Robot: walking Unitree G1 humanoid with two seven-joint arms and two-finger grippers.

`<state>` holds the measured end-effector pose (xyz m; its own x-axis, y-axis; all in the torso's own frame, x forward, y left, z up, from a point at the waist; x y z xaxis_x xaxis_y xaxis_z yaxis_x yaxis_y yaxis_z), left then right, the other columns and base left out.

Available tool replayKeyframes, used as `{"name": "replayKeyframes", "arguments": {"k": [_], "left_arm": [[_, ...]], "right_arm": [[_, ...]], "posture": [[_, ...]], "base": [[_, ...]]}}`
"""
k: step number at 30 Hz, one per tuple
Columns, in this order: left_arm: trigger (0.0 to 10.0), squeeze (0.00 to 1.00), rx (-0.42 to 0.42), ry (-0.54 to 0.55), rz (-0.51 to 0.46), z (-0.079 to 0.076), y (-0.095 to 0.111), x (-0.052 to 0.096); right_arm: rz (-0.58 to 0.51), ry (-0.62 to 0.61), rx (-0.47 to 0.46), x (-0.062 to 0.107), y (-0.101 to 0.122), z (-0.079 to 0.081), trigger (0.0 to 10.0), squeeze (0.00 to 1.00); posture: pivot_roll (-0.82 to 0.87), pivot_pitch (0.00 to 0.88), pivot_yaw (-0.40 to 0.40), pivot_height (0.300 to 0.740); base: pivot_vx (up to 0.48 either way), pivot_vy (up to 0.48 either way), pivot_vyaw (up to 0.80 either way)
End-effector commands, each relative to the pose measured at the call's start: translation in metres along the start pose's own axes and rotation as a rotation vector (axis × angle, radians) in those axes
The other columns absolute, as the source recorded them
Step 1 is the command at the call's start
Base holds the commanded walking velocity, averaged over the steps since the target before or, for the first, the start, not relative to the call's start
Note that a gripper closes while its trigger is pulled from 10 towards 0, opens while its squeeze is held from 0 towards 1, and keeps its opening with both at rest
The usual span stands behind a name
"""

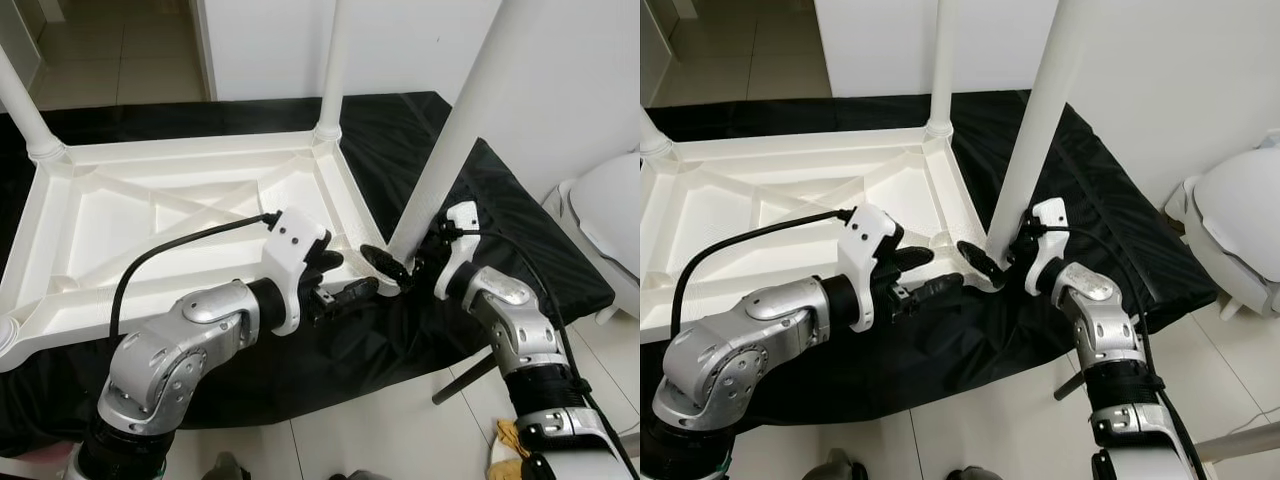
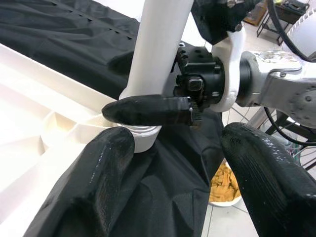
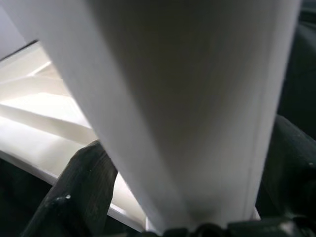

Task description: Building children table

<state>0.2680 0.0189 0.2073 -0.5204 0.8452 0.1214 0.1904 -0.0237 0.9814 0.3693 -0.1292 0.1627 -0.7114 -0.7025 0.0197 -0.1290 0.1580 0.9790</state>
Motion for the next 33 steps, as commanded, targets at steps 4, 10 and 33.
{"name": "replayKeyframes", "arguments": {"k": [4,10,33], "left_arm": [[10.0,0.00,-0.002,0.016,0.001,0.000,0.001,0.001],[10.0,0.00,-0.003,0.015,0.003,0.000,0.001,0.002],[10.0,0.00,-0.003,0.006,0.004,-0.001,0.002,0.001]], "right_arm": [[0.027,0.046,0.028,0.003,-0.006,-0.001,10.0,0.00],[0.033,0.061,0.045,0.002,-0.012,-0.001,7.6,0.00],[0.039,0.007,-0.024,0.005,-0.021,0.000,10.0,0.00]], "posture": [[0.03,0.066,-0.060,0.740],[0.03,0.066,-0.055,0.740],[0.02,0.071,-0.062,0.740]], "base": [[0.000,0.000,0.00],[0.000,0.000,0.00],[0.000,0.000,0.00]]}}
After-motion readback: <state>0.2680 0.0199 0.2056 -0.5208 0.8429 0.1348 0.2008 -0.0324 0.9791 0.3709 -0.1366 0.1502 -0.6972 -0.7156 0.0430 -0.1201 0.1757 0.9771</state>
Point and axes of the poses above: a point about 5 cm out from each wrist's last joint towards the gripper, its own x axis pointing back from the gripper into the wrist, its own y axis along the axis of the wrist's last joint, z = x × y, the point moved 5 cm from there along -x, pointing out of the wrist towards the gripper, and after that the axes turned 4 degrees about x, right-handed, at the moved point
